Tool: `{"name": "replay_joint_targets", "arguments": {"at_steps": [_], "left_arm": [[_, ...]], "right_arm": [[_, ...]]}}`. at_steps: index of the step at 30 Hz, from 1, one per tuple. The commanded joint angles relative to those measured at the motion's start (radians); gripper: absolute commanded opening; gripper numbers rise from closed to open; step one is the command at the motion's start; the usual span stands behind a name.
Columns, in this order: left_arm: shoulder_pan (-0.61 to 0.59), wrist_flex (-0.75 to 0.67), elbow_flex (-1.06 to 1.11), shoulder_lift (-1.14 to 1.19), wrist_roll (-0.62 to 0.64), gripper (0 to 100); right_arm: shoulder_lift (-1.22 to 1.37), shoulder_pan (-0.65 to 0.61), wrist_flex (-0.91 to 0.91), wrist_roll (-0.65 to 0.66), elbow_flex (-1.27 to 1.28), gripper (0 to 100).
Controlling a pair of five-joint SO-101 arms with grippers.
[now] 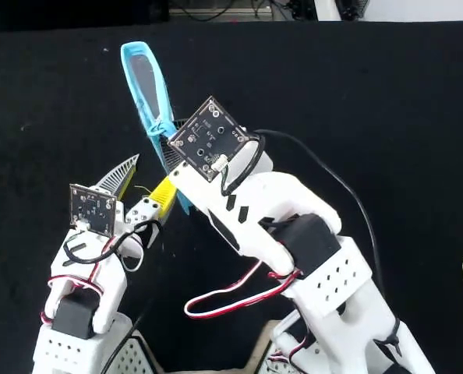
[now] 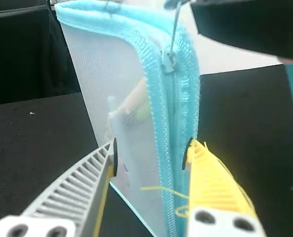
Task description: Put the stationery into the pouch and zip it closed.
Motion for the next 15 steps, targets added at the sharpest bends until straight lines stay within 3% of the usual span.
{"name": "replay_joint_targets", "arguments": {"at_steps": [1,4,6,15], "left_arm": [[0.021,0.006,-0.027,-0.015,0.005,23],[0.088,0.110,-0.077,-0.014,-0.002,23],[0.119,0.107,-0.088,-0.008,-0.003,23],[0.021,-0.216,-0.002,0.147,0.003,23]], "right_arm": [[-0.002,0.008,-0.032,-0.005,-0.013,1.1],[-0.005,0.011,-0.032,-0.005,-0.013,1.1],[-0.005,0.011,-0.032,-0.005,-0.013,1.1],[-0.004,0.011,-0.031,-0.008,-0.012,1.1]]}}
